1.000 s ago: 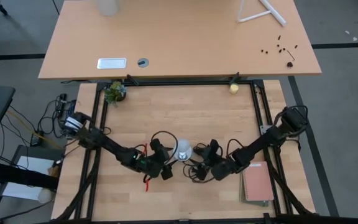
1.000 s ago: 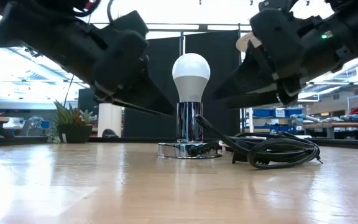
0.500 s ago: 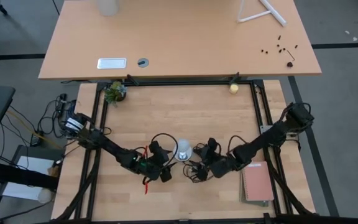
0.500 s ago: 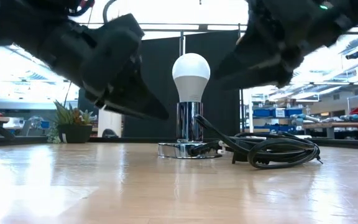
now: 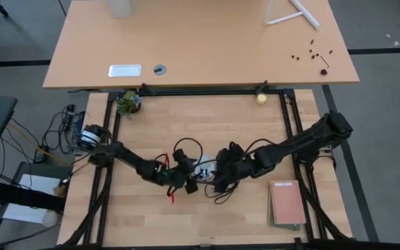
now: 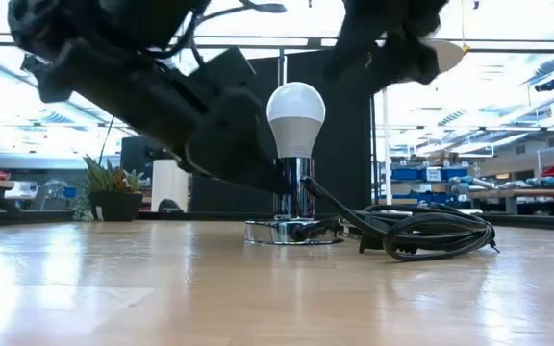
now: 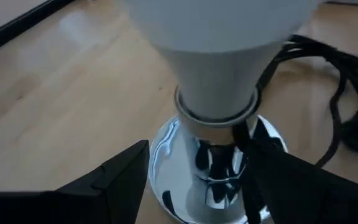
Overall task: Screw lightbulb
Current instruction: Remove the light bulb from the lamp
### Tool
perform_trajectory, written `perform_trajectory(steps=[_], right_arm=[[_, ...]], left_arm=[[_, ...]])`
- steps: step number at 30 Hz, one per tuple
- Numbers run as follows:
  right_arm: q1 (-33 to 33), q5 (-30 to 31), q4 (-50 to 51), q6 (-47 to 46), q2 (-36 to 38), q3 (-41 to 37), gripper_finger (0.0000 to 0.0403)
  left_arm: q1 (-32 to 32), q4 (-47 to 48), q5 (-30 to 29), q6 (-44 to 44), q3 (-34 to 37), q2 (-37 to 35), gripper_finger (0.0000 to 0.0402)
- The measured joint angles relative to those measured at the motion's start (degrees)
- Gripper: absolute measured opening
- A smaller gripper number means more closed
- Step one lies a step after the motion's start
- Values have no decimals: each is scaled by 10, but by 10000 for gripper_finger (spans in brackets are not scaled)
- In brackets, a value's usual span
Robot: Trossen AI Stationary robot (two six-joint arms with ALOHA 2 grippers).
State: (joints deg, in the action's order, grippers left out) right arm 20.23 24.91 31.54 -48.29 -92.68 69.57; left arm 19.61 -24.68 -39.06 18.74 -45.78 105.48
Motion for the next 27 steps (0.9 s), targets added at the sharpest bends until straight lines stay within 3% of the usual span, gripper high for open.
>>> perform_trajectory(steps=[6, 14, 22, 27], right_arm=[[-1, 5, 37, 7, 0, 37, 257], [3, 10, 39, 0, 0, 36, 251], [47, 111, 17, 0, 0, 36, 251], [75, 169, -61, 33, 0, -9, 252]], left_arm=[[-11, -67, 37, -55, 0, 19, 275], [-17, -100, 37, -65, 1, 43, 230], [-20, -171, 37, -46, 0, 80, 203], [-20, -183, 33, -37, 0, 85, 203]])
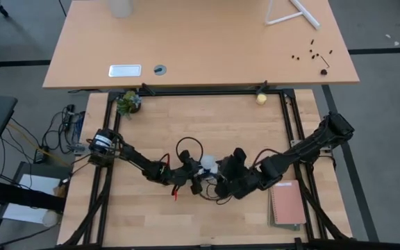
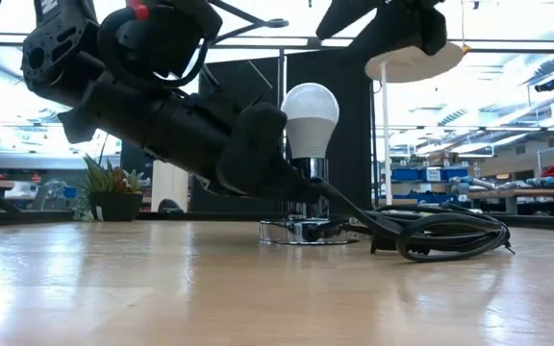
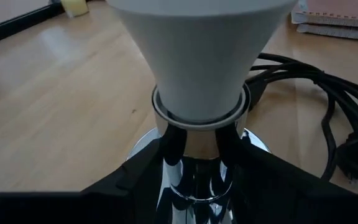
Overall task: Screw lightbulb
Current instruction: Remove the light bulb from the lamp
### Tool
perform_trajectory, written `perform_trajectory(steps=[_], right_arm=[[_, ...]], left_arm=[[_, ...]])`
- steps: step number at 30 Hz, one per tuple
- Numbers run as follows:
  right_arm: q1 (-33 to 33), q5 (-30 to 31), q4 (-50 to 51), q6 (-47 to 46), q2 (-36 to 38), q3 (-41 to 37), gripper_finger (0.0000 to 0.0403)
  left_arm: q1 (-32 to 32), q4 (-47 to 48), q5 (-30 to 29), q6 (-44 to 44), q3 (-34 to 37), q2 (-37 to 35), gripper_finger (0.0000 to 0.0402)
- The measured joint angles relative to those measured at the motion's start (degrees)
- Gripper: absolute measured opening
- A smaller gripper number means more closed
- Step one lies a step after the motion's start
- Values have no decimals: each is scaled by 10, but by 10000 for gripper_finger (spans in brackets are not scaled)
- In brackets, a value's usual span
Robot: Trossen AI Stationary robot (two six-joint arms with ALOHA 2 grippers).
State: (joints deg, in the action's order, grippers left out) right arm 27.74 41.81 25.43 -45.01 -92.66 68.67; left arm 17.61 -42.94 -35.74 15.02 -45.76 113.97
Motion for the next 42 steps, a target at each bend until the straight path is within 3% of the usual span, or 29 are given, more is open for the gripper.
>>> perform_trajectory(steps=[8, 18, 23, 29, 37, 42], right_arm=[[34, 113, -212, 64, -1, -151, 255], [17, 58, -562, 181, -1, -318, 314], [-2, 48, -583, 255, -4, -333, 347], [-28, 43, -620, 292, -60, -333, 349], [-31, 65, -840, 367, -154, -331, 348], [-36, 95, -913, 402, -201, -309, 347]], left_arm=[[0, -7, -1, -8, 0, 1, 202], [0, -10, -2, -31, 0, 1, 202], [0, -12, -2, -32, 0, 1, 202], [0, -26, -9, -43, 0, 1, 202], [0, -23, -25, -39, 0, 1, 202], [0, -23, -29, -36, 0, 1, 202]])
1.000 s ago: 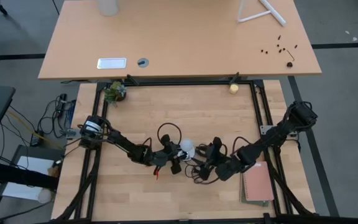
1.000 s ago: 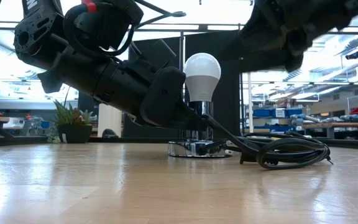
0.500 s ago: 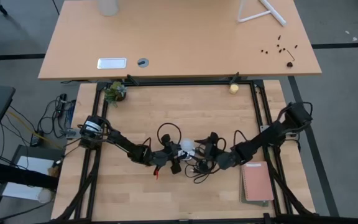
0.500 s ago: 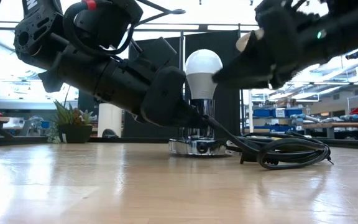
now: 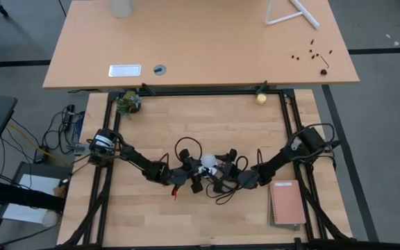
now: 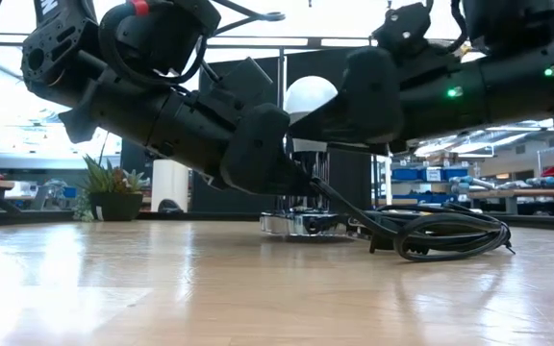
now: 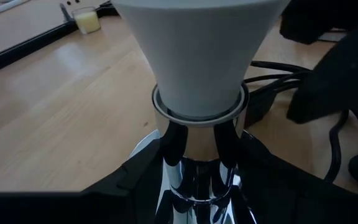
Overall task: Screw lightbulb
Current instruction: Remove the light bulb from the lamp
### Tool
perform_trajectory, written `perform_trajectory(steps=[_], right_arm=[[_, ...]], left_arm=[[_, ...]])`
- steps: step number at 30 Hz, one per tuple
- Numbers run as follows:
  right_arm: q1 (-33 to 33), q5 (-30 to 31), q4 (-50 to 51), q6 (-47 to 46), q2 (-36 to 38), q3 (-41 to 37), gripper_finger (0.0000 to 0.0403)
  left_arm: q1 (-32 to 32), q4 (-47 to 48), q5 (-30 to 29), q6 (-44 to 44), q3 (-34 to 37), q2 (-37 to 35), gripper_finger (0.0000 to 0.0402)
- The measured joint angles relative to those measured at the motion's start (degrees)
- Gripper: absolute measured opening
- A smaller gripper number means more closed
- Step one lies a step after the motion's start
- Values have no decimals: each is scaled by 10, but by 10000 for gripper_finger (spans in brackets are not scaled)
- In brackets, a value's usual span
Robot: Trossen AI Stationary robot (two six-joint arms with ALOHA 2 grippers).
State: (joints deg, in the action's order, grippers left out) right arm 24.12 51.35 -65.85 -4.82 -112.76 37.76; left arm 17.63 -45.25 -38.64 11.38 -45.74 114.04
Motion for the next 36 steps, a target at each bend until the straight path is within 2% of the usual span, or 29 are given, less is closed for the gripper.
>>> perform_trajectory(steps=[9, 11, 17, 22, 31, 36], right_arm=[[0, 76, -40, 35, -15, 24, 347], [-3, 77, -40, 34, -15, 24, 347], [-18, 41, -40, 25, -15, 24, 347], [-50, -61, -38, 24, -15, 24, 347], [-63, -82, -53, 34, -15, 24, 342], [-63, -85, -52, 35, -15, 24, 295]], left_arm=[[0, 5, -8, 26, 0, -1, 202], [0, 3, -9, 26, 0, -1, 202], [0, 1, -2, 23, 0, -1, 202], [0, 2, 5, 22, 0, -1, 202], [0, 4, 6, 22, 0, -1, 202], [0, 4, 6, 22, 0, -1, 202]])
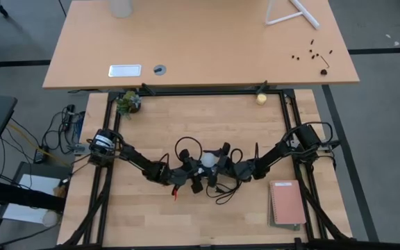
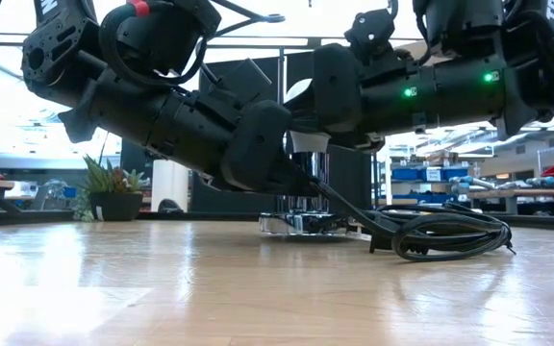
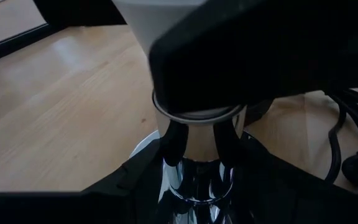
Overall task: Screw lightbulb
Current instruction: Remove the light bulb from the lamp
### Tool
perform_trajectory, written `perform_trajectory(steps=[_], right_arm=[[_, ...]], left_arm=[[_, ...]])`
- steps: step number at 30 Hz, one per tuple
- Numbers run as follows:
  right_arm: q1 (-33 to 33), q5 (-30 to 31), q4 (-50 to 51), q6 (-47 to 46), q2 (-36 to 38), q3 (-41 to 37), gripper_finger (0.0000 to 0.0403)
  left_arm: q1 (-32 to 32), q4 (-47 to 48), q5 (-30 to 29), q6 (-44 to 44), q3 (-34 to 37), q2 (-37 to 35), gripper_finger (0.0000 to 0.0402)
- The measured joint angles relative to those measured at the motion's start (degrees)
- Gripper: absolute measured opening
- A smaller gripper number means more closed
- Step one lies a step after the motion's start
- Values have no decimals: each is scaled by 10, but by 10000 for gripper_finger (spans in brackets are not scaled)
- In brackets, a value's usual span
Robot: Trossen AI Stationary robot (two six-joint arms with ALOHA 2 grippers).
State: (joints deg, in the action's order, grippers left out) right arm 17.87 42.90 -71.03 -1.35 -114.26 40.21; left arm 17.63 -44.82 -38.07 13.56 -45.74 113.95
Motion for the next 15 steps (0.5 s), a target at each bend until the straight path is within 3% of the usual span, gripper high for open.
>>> perform_trajectory(steps=[5, 11, 15], right_arm=[[0, -8, 4, 0, 0, 0, 244], [2, -13, 4, 0, 0, 0, 250], [1, -52, 8, 1, 0, -3, 258]], left_arm=[[0, 0, 0, 0, 0, 0, 202], [0, 0, 8, 0, 0, 0, 202], [1, 9, 19, 0, 0, 0, 202]])
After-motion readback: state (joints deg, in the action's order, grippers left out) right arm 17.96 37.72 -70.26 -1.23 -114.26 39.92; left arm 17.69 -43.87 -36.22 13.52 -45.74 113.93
